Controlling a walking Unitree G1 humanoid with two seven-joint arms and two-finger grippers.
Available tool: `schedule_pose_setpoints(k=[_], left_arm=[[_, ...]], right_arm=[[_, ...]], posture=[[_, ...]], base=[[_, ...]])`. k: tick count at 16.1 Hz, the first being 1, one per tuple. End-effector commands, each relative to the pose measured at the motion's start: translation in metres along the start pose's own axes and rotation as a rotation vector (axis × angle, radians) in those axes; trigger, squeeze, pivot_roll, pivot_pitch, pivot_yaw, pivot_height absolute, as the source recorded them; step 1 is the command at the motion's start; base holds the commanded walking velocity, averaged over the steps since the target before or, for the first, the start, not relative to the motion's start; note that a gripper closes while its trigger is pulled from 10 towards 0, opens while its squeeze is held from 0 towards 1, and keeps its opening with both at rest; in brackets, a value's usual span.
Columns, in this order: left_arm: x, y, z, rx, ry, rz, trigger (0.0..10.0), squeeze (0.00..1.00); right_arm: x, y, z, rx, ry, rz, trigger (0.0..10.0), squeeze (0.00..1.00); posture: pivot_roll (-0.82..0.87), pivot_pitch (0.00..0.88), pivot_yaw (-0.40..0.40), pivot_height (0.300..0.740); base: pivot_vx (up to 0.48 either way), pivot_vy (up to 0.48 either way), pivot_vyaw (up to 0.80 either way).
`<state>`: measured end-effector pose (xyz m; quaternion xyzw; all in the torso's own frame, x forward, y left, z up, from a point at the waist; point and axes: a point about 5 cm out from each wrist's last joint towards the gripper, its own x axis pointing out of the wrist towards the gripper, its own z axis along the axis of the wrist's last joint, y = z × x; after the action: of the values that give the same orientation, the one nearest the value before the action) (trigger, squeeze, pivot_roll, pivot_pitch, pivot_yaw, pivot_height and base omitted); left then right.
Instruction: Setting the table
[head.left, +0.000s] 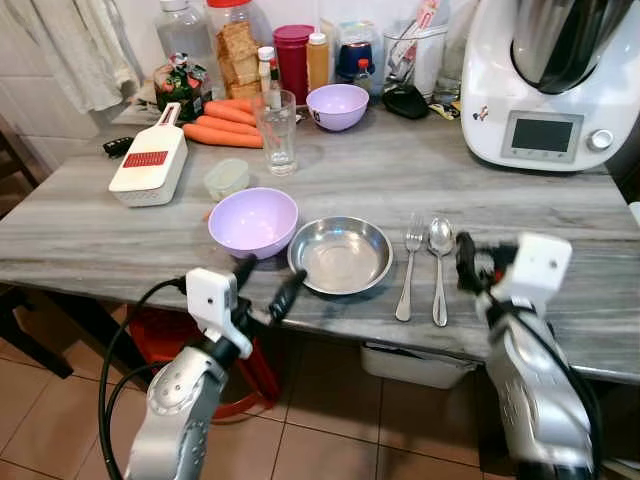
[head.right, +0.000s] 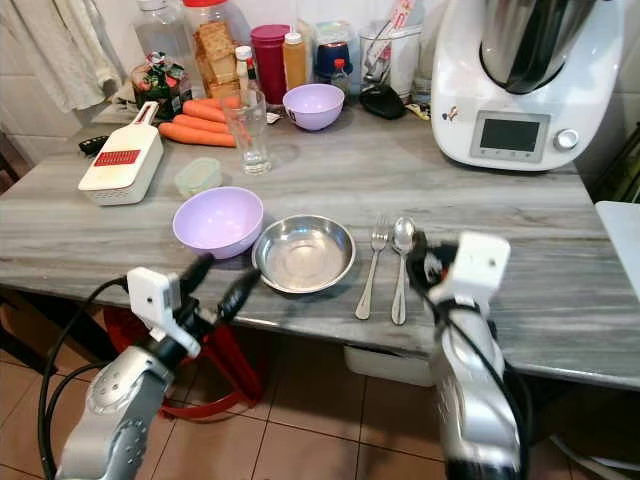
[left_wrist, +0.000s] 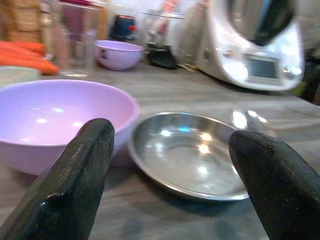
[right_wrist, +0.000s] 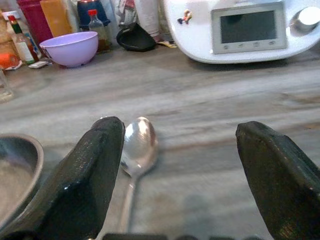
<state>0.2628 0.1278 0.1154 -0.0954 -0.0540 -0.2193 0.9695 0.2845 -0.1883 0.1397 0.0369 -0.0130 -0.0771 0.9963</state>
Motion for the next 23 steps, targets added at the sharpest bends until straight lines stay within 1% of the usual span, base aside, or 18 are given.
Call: schedule_pose_setpoints(k=[1,2,3,4,5,6,7,9,12,13,14,15,23], left_arm=[[0.0,0.005,-0.002,0.024,0.018,0.057,10.0,0.0],[-0.001,0.004,-0.005,0.014,0.034,0.057,10.0,0.0],[-0.002,0.004,-0.008,0.043,0.055,0.093,10.0,0.0],[-0.002,0.006,-0.01,0.059,0.07,0.136,10.0,0.0],[0.0,0.012,-0.011,0.094,0.084,0.206,10.0,0.0],[0.003,0.015,-0.011,0.117,0.09,0.244,10.0,0.0],[0.006,0.016,-0.01,0.143,0.09,0.261,10.0,0.0],[0.008,0.017,-0.009,0.138,0.082,0.266,10.0,0.0],[0.011,0.02,-0.009,0.168,0.084,0.292,10.0,0.0],[0.012,0.019,-0.009,0.172,0.086,0.29,10.0,0.0],[0.012,0.019,-0.01,0.174,0.087,0.29,10.0,0.0],[0.013,0.019,-0.01,0.172,0.088,0.289,10.0,0.0],[0.015,0.017,-0.01,0.181,0.084,0.281,10.0,0.0]], right_arm=[[-0.004,0.001,0.008,-0.034,-0.043,0.022,10.0,1.0],[-0.006,-0.001,0.007,-0.042,-0.038,0.022,10.0,1.0],[-0.008,-0.005,0.006,-0.031,-0.03,-0.002,10.0,1.0],[-0.009,-0.007,0.007,-0.024,-0.029,-0.013,10.0,1.0],[-0.01,-0.009,0.008,-0.025,-0.031,-0.016,10.0,1.0],[-0.011,-0.01,0.008,-0.025,-0.029,-0.019,10.0,1.0],[-0.011,-0.01,0.007,-0.02,-0.025,-0.021,10.0,1.0],[-0.01,-0.01,0.006,-0.018,-0.024,-0.018,10.0,1.0],[-0.006,-0.008,0.008,-0.013,-0.025,-0.015,10.0,1.0],[-0.006,-0.005,0.009,0.003,-0.024,0.005,10.0,0.65],[-0.006,-0.004,0.009,0.011,-0.026,0.014,10.0,0.21],[-0.006,-0.002,0.009,0.009,-0.026,0.018,10.0,0.0],[-0.006,-0.002,0.008,0.014,-0.018,0.019,10.0,0.0]], posture=[[-0.08,0.036,0.056,0.74],[-0.09,0.032,0.058,0.74],[-0.09,0.032,0.056,0.74],[-0.09,0.032,0.056,0.74],[-0.09,0.032,0.056,0.74],[-0.09,0.032,0.056,0.74],[-0.1,0.027,0.056,0.74],[-0.09,0.023,0.053,0.74],[-0.09,0.021,0.053,0.74],[-0.09,0.02,0.054,0.74],[-0.09,0.02,0.054,0.74],[-0.1,0.025,0.056,0.74],[-0.1,0.029,0.059,0.74]], base=[[0.0,0.0,0.0],[0.0,0.0,0.0],[0.0,0.0,0.0],[0.0,0.0,0.0],[0.0,0.0,0.0],[0.0,0.0,0.0],[0.0,0.0,0.0],[0.0,0.0,0.0],[0.0,0.0,0.0],[0.0,0.0,0.0],[0.0,0.0,0.0],[-0.247,0.0,0.0],[-0.253,0.0,0.0]])
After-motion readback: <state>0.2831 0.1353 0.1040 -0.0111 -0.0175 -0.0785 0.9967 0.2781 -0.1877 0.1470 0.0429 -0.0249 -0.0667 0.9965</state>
